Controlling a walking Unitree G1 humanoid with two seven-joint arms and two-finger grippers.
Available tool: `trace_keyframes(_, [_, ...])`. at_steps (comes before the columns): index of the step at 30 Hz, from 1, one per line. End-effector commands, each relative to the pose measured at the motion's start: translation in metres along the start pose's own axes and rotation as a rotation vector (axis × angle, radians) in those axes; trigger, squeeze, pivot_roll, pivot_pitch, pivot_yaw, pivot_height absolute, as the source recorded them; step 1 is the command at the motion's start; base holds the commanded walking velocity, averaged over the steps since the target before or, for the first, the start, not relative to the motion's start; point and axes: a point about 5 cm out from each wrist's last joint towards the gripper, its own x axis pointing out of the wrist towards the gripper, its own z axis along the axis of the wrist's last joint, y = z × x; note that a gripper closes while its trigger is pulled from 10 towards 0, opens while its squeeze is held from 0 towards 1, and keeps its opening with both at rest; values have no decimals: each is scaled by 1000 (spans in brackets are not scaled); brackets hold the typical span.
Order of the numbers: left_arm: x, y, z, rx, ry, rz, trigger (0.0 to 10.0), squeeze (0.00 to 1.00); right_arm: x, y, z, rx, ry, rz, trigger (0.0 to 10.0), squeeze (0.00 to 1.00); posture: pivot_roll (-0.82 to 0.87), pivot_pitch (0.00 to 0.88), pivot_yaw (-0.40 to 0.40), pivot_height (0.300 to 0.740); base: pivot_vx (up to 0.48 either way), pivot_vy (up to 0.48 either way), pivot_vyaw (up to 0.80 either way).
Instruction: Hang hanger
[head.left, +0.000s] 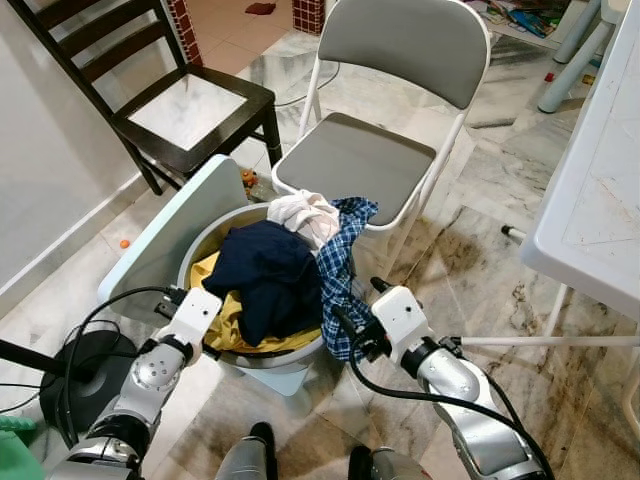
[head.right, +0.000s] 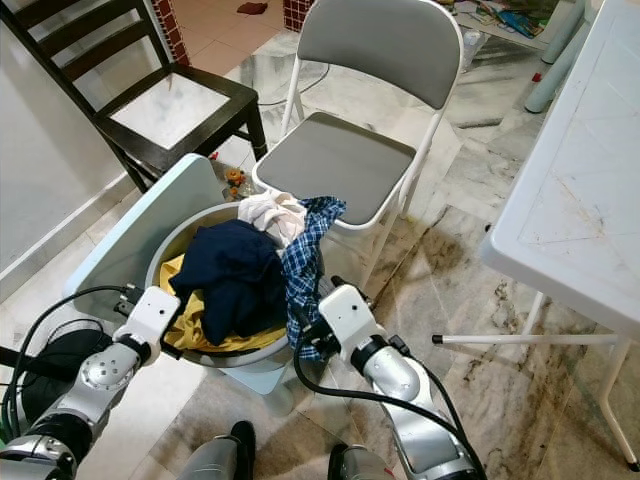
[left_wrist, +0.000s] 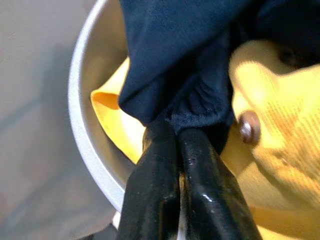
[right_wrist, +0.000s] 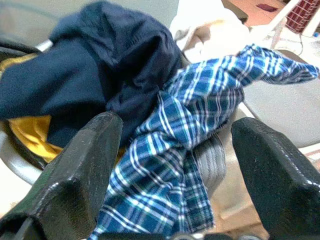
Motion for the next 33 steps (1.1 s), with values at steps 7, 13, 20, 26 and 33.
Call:
trace_keyframes(7, [-7, 12, -3, 5, -26, 40, 0, 0, 1, -6, 0, -2, -2, -11, 10000, 0, 52, 250, 27, 740, 0, 0, 0])
trace_keyframes(13, [-10, 22, 26, 25, -208, 112, 0, 0, 3, -6, 1, -6, -6, -5, 10000, 0, 57, 244, 28, 740, 0, 0, 0])
trace_keyframes(20, [-20, 3, 58, -12, -352, 17, 0, 0, 3, -8, -1, -11, -1, -14, 10000, 0, 68, 237, 31, 740, 0, 0, 0])
trace_keyframes(26, [-17, -22, 77, -272, -244, -212, 0, 0, 7, -8, -1, -20, -3, -13, 10000, 0, 81, 226, 30, 740, 0, 0, 0])
trace_keyframes(33, [-14, -33, 138, -495, -353, -387, 0, 0, 10, -8, -1, -32, -3, -10, 10000, 0, 76, 217, 26, 740, 0, 0, 0])
